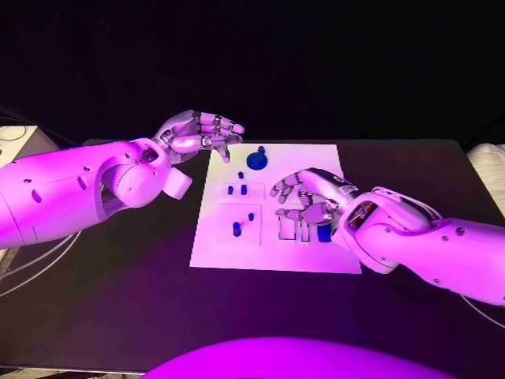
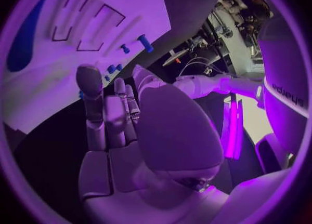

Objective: Assemble the parts on the task board

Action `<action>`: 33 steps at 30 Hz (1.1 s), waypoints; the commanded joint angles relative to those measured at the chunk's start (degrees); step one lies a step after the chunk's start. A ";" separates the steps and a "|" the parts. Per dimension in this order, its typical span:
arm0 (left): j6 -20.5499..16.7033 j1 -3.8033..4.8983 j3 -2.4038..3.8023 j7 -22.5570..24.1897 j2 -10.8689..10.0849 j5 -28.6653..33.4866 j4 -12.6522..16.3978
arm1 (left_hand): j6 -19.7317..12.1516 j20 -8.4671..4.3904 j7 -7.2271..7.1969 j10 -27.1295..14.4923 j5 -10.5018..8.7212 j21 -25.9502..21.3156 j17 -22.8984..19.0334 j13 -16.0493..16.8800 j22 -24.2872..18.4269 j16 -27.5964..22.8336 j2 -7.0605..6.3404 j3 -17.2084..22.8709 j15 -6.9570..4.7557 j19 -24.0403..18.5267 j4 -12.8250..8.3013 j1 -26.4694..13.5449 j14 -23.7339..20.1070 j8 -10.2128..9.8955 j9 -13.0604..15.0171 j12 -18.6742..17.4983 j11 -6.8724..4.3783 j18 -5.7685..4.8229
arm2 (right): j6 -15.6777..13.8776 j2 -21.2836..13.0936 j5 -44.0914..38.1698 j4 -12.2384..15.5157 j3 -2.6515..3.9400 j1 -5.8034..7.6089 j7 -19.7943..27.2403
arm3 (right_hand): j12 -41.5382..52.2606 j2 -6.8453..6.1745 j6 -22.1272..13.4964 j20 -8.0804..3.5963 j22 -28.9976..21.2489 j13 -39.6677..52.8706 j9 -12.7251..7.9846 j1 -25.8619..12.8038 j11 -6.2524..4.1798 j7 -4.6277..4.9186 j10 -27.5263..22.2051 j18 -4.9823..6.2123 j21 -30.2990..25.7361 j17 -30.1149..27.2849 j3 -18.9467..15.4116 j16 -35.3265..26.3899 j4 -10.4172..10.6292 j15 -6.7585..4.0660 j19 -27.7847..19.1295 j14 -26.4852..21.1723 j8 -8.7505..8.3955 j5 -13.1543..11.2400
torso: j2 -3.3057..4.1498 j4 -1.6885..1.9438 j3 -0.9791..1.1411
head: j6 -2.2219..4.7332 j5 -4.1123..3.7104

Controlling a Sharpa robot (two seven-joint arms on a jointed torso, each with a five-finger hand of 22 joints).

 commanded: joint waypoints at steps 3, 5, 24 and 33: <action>0.81 -0.02 0.03 0.81 -0.29 0.38 0.41 | -0.41 -0.12 0.15 -0.36 0.00 -0.32 -0.02 -0.08 -0.09 -0.30 0.15 -0.23 0.17 0.44 0.22 -0.28 0.08 0.25 -0.10 0.20 -0.17 0.86 | 4.66 -6.67 16.42 3.38 0.14 1.37 0.19 | 20.34 -1.48 2.38 -2.27 7.18 19.14 1.87 -6.00 -4.99 -2.80 9.41 -1.48 7.31 6.54 -0.29 2.13 -0.63 -2.14 3.55 3.31 4.87 2.50 | -0.48 -0.71 0.03 | 0.31 -1.34; 0.80 -0.06 0.02 0.85 -0.36 0.39 0.46 | -0.41 -0.12 0.15 -0.36 0.00 -0.32 -0.02 -0.08 -0.09 -0.30 0.15 -0.23 0.17 0.44 0.22 -0.28 0.08 0.25 -0.10 0.20 -0.17 0.86 | 5.97 -9.07 17.31 4.43 0.15 1.63 -1.50 | 42.61 -0.65 1.56 -2.55 12.98 52.19 3.40 -8.37 -5.19 -2.74 17.64 -2.68 13.04 16.94 -0.24 6.15 -0.29 -2.39 5.22 5.76 7.73 2.47 | -0.59 -0.85 0.09 | 0.36 -1.54; 1.09 -1.17 0.01 0.95 -0.71 0.41 0.62 | -0.41 -0.12 0.14 -0.34 0.00 -0.37 -0.02 -0.09 -0.12 -0.31 0.17 -0.24 0.17 0.44 0.27 -0.29 0.07 0.30 -0.11 0.25 -0.18 0.86 | 6.20 -14.43 3.34 7.15 -0.16 -0.91 -16.38 | 54.58 -0.15 1.12 -2.35 26.67 77.48 4.03 -16.36 -5.33 -3.26 29.89 -5.18 26.47 33.54 -3.46 12.06 0.26 -2.39 8.12 8.98 11.12 -0.44 | -1.24 -1.37 0.55 | 0.08 -2.01; 1.19 -1.25 0.01 0.95 -0.71 0.42 0.71 | -0.41 -0.12 0.14 -0.34 0.00 -0.37 -0.02 -0.09 -0.12 -0.31 0.17 -0.24 0.17 0.44 0.27 -0.29 0.07 0.30 -0.11 0.25 -0.18 0.86 | 4.22 -11.10 0.10 4.93 -0.20 -1.97 -20.80 | 54.46 0.44 1.32 -2.36 27.11 77.55 3.87 -17.73 -5.42 -3.38 29.84 -5.22 26.82 33.92 -5.26 12.16 0.35 -2.45 8.08 9.05 11.30 -0.68 | -1.17 -1.11 0.38 | 0.09 -2.33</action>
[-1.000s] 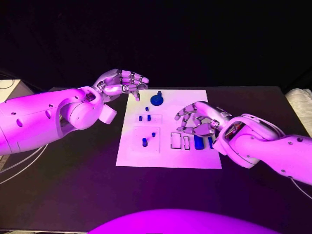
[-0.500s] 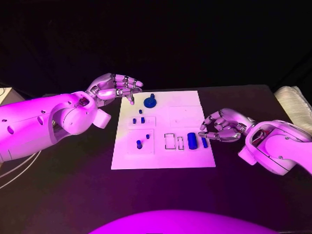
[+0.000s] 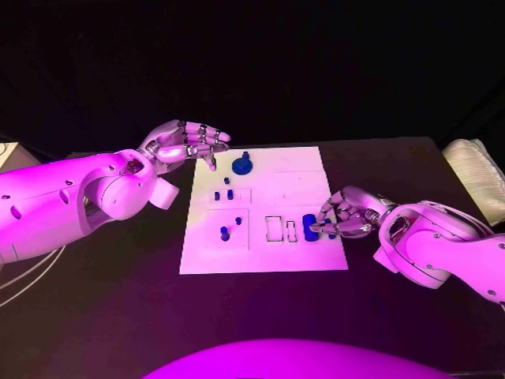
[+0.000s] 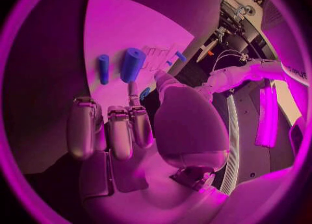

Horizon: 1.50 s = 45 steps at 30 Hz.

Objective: Assemble the parts on the task board

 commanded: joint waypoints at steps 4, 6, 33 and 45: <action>1.16 -0.02 0.03 0.77 -0.03 0.31 0.23 | -0.41 -0.12 0.13 -0.34 0.00 -0.37 -0.02 -0.09 -0.06 -0.31 0.17 -0.07 0.17 0.44 0.10 -0.28 0.07 0.30 -0.07 0.25 -0.18 0.87 | -1.52 1.59 -4.41 -1.64 0.00 -0.61 -5.51 | 0.07 0.51 0.38 0.26 2.76 9.36 -0.14 -1.08 -0.13 -0.16 2.02 -0.85 0.40 12.72 -0.89 0.42 -0.11 -0.15 2.44 5.63 0.40 -0.04 | 0.10 -0.04 0.02 | -0.19 0.30; 1.19 -0.02 0.03 0.76 -0.07 0.31 0.25 | -0.41 -0.12 0.13 -0.34 0.00 -0.37 -0.02 -0.09 -0.06 -0.31 0.17 -0.07 0.17 0.44 0.10 -0.28 0.07 0.30 -0.07 0.25 -0.18 0.87 | -1.21 2.17 -4.74 -2.16 -0.01 -0.79 -6.25 | 0.02 0.72 0.36 0.26 2.89 9.35 -0.19 -1.54 -0.13 -0.16 1.99 -0.87 0.51 12.85 -1.25 0.46 -0.10 -0.14 2.44 5.65 0.42 -0.09 | 0.08 -0.06 0.02 | -0.27 0.43; 1.98 -0.02 0.03 0.35 -0.46 0.31 0.44 | -0.45 -0.08 0.15 -0.39 0.01 -0.52 0.00 -0.13 -0.16 -0.30 0.24 -0.15 0.19 0.46 0.38 -0.50 0.06 0.43 -0.10 0.35 -0.16 0.86 | 6.41 7.78 -11.04 -5.96 -0.17 -2.28 -10.74 | -1.12 1.31 0.67 0.23 4.04 8.61 -0.26 -2.16 -0.34 -0.45 0.99 -1.02 1.24 14.20 -6.60 0.82 -0.39 -0.26 2.38 5.95 2.03 0.95 | 0.10 -0.09 0.03 | -0.92 0.28; 2.16 -0.02 0.04 0.27 -0.66 0.31 0.64 | -0.47 -0.08 0.15 -0.41 0.02 -0.56 0.01 -0.14 -0.19 -0.30 0.26 -0.16 0.20 0.46 0.45 -0.55 0.06 0.44 -0.11 0.36 -0.16 0.86 | 7.93 8.24 -11.45 -6.19 -0.31 -2.37 -10.93 | -1.54 1.15 1.15 0.08 4.52 8.84 -0.44 4.50 -0.61 -0.73 0.96 -1.07 1.38 14.72 -3.44 0.98 -0.54 -0.48 2.37 6.07 3.51 3.46 | 0.03 -0.13 0.00 | -0.90 0.14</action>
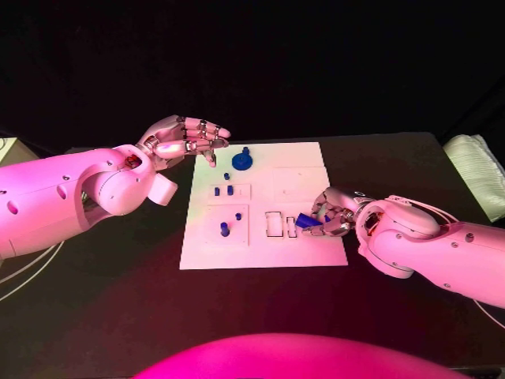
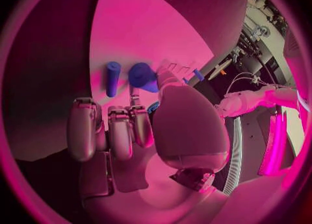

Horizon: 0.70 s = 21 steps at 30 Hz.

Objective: Assemble the parts on the task board

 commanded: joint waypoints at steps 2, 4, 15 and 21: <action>1.27 0.00 0.03 0.38 -0.05 0.26 0.16 | -0.26 -0.08 -0.06 -0.41 0.02 -0.33 0.01 -0.09 -0.07 -0.30 0.03 0.00 0.20 0.46 0.29 -0.32 0.06 0.23 -0.07 0.36 -0.15 0.86 | 1.99 0.04 0.87 -0.08 -0.57 -0.67 -1.15 | -0.18 0.18 0.74 0.00 4.69 8.99 -0.40 0.96 -0.52 -0.14 0.87 -1.10 0.34 14.85 1.43 0.24 0.11 -0.53 2.44 6.08 0.46 2.76 | 0.02 0.08 0.03 | 0.03 -0.07; 1.27 0.00 0.03 0.38 -0.07 0.26 0.17 | -0.26 -0.08 -0.06 -0.41 0.02 -0.33 0.01 -0.09 -0.07 -0.30 0.03 0.00 0.20 0.46 0.29 -0.32 0.06 0.23 -0.07 0.36 -0.15 0.86 | 0.64 0.02 1.68 0.11 -0.57 -0.67 -1.08 | -0.24 0.26 1.22 -0.12 4.73 9.02 -0.47 0.94 -0.71 -0.36 0.90 -1.09 0.33 14.82 2.35 0.23 0.13 -0.69 2.46 6.07 0.79 4.21 | 0.05 0.08 0.04 | 0.07 -0.06; 1.31 0.00 0.03 0.35 0.01 0.26 0.07 | -0.32 -0.06 -0.04 -0.48 0.07 -0.43 0.02 -0.12 -0.15 -0.30 0.16 0.03 0.22 0.48 0.46 -0.39 0.04 0.27 -0.10 0.38 -0.14 0.86 | -8.34 -0.67 7.56 2.98 -0.30 0.31 1.13 | 0.37 0.36 3.84 -0.92 6.03 10.18 -0.34 -1.10 -1.87 -1.68 2.04 -1.40 1.62 15.08 5.05 0.32 0.30 -1.65 2.98 6.14 2.77 5.22 | 0.01 -0.08 0.03 | 0.29 0.16; 1.56 0.00 0.03 0.20 0.11 0.26 0.04 | -0.32 -0.06 -0.04 -0.48 0.07 -0.43 0.02 -0.12 -0.15 -0.30 0.16 0.03 0.22 0.48 0.46 -0.39 0.04 0.27 -0.10 0.38 -0.14 0.86 | -10.20 -1.02 9.91 4.90 -0.01 2.08 2.56 | 1.14 0.71 4.54 -1.27 6.57 11.27 -0.28 -2.66 -2.28 -2.14 3.00 -1.54 2.17 15.08 6.02 0.32 0.33 -2.01 3.19 6.14 3.51 5.25 | 0.03 0.03 0.03 | 0.41 -0.29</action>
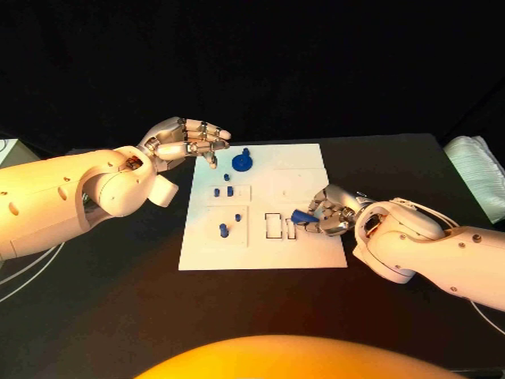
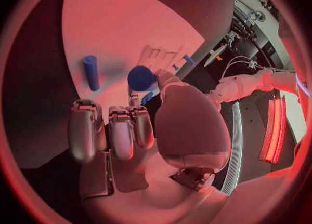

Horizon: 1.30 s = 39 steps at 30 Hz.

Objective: Assemble the parts on the task board

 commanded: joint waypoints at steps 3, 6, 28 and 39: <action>1.57 0.01 0.03 0.12 0.13 0.25 0.13 | -0.43 0.01 0.00 -0.42 0.10 -0.44 0.04 -0.11 -0.22 -0.29 0.20 -0.10 0.29 0.48 0.92 -0.83 0.01 0.34 -0.11 0.42 0.12 0.84 | -2.09 0.24 5.12 1.09 0.16 1.34 2.21 | 1.66 0.65 3.52 -0.85 6.94 12.77 0.39 -2.40 -1.01 -2.98 4.23 -0.72 0.72 15.09 1.82 0.33 -0.02 -0.98 2.93 6.06 1.58 0.17 | 0.00 0.03 -0.05 | 0.17 -0.44; 1.64 0.01 0.03 0.05 0.15 0.25 0.18 | -0.43 0.01 0.00 -0.42 0.10 -0.44 0.04 -0.11 -0.22 -0.29 0.20 -0.10 0.29 0.48 0.92 -0.83 0.01 0.34 -0.11 0.42 0.12 0.84 | -0.48 1.05 6.15 0.75 0.14 1.62 2.01 | 1.76 0.77 3.64 -0.96 7.00 12.92 0.44 -3.14 -1.11 -3.11 4.35 -0.74 0.76 15.09 2.19 0.33 -0.03 -1.08 2.94 6.06 1.87 0.04 | 0.01 0.02 -0.12 | 0.24 -0.26; 1.77 0.03 0.03 -0.28 0.09 0.25 0.44 | -0.49 0.04 -0.02 -0.48 0.15 -0.58 0.06 -0.13 -0.32 -0.27 0.23 -0.11 0.30 0.50 1.11 -0.95 -0.01 0.38 -0.14 0.45 0.11 0.85 | 4.97 7.81 5.21 -4.14 -0.31 -0.09 -1.49 | 2.42 2.28 4.06 -1.27 7.56 13.85 0.54 -8.61 -1.51 -3.53 5.10 -0.86 1.17 15.09 4.86 0.33 -0.02 -1.42 3.12 6.06 3.48 -0.41 | 0.10 0.06 0.03 | -0.26 -0.04; 1.84 0.02 0.03 -0.39 0.22 0.25 0.17 | -0.55 0.05 -0.01 -0.51 0.17 -0.65 0.07 -0.14 -0.37 -0.27 0.22 -0.10 0.29 0.52 1.16 -0.96 -0.02 0.39 -0.16 0.47 0.11 0.86 | 4.11 8.73 2.72 -5.02 -0.31 -0.12 -1.76 | 2.56 3.31 4.07 -1.29 7.78 14.05 0.53 -10.69 -1.56 -3.58 5.26 -0.91 1.35 15.09 6.18 0.33 -0.04 -1.45 3.20 6.06 4.01 -0.04 | 0.11 0.00 0.04 | -0.31 -0.01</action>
